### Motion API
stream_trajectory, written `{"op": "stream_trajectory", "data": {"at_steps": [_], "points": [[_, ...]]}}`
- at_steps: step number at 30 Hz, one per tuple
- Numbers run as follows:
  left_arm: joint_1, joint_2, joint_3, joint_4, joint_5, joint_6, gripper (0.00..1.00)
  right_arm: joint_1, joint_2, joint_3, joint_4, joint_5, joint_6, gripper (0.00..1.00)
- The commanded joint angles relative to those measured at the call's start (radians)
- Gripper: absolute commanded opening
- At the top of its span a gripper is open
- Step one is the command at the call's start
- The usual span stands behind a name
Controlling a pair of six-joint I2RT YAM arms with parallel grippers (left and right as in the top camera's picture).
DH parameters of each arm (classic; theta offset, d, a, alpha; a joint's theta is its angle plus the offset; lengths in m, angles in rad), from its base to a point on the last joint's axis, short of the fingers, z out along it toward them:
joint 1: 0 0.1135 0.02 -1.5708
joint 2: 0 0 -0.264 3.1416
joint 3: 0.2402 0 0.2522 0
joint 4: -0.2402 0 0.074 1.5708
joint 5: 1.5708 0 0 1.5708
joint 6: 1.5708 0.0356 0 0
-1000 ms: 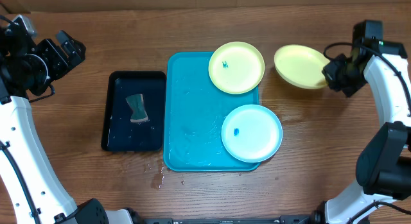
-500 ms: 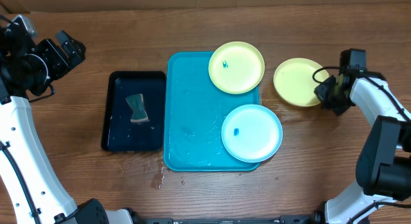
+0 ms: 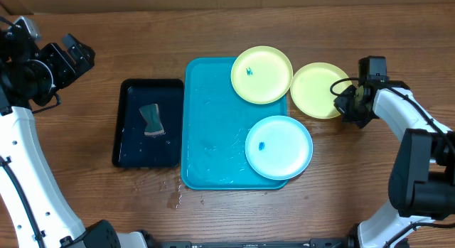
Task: Clean dirty plates on tray and stack at the side
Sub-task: 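Carry the yellow plate with the right gripper to the right side, then move the right gripper to the light blue plate and grip its rim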
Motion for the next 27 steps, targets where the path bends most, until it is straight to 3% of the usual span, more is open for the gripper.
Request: {"op": "stream_trajectory", "data": {"at_steps": [1, 3, 4, 6, 13, 18, 27], "points": [[0.003, 0.007, 0.003, 0.0, -0.008, 0.013, 1.0, -0.002, -0.03, -0.008, 0.005, 0.001, 0.0, 0.19], [0.003, 0.007, 0.003, 0.0, -0.008, 0.013, 1.0, -0.002, -0.031, 0.0, -0.025, 0.0, -0.061, 0.26], [0.003, 0.007, 0.003, 0.0, -0.008, 0.013, 1.0, -0.002, -0.033, 0.022, -0.07, -0.008, -0.145, 0.38], [0.003, 0.007, 0.003, 0.0, -0.008, 0.013, 1.0, -0.003, -0.039, 0.074, -0.163, -0.021, -0.227, 0.49], [0.003, 0.007, 0.003, 0.0, -0.008, 0.013, 1.0, -0.001, -0.05, 0.328, -0.557, -0.139, -0.417, 0.52], [0.003, 0.007, 0.003, 0.0, -0.008, 0.013, 1.0, 0.0, -0.05, 0.339, -0.633, -0.226, -0.474, 0.58], [0.003, 0.007, 0.003, 0.0, -0.008, 0.013, 1.0, 0.072, -0.05, 0.231, -0.697, -0.287, -0.476, 0.58]]}}
